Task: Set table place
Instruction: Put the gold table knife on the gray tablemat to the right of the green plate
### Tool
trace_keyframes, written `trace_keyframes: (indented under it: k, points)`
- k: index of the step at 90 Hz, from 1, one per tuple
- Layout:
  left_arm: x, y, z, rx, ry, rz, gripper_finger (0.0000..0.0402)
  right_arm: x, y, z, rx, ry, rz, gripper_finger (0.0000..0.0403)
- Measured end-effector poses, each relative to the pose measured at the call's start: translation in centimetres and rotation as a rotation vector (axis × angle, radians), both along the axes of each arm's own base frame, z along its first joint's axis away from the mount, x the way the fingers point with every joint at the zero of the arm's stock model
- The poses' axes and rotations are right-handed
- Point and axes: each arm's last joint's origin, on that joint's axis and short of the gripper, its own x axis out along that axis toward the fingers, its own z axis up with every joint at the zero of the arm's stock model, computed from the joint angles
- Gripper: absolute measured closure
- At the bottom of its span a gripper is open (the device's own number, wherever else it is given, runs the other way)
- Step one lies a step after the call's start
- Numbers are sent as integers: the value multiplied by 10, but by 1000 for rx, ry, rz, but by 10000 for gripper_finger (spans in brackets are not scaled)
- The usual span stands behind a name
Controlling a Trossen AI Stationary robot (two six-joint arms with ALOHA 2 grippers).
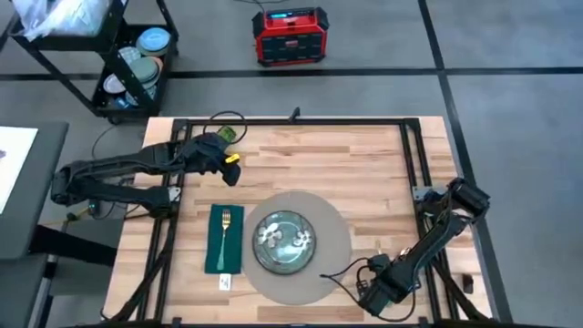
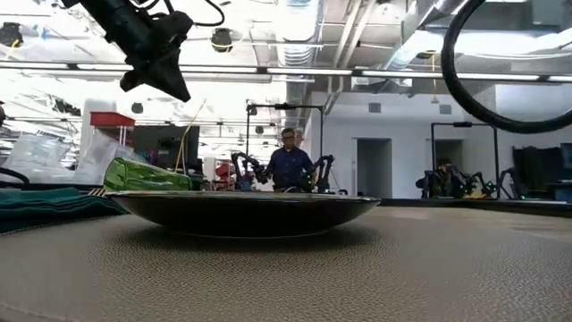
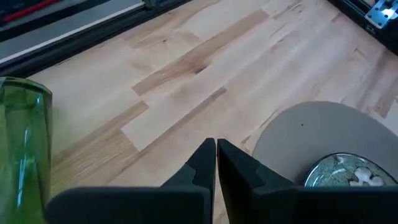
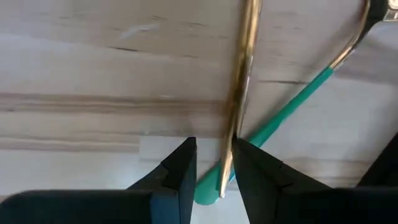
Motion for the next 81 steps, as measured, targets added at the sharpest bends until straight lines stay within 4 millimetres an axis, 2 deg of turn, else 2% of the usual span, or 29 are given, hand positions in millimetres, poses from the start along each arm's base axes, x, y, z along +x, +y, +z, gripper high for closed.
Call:
trace_keyframes:
  k: [16, 37, 49, 63, 81]
  points:
    - [0, 0, 0, -4, -4, 5, 402, 1, -2, 3, -37, -22, -7, 310]
    - [0, 0, 0, -9, -7, 10, 402, 3, -13, 32, -249, 2, 15, 310]
    - [0, 0, 0, -9, -8, 11, 402, 1, -7, 29, -196, 9, 20, 310]
    - [0, 0, 0, -11, -8, 12, 402, 3, 3, 16, -98, -48, 25, 310]
    - [0, 0, 0, -18, -16, 21, 402, -1, -2, 7, -85, -5, 11, 310]
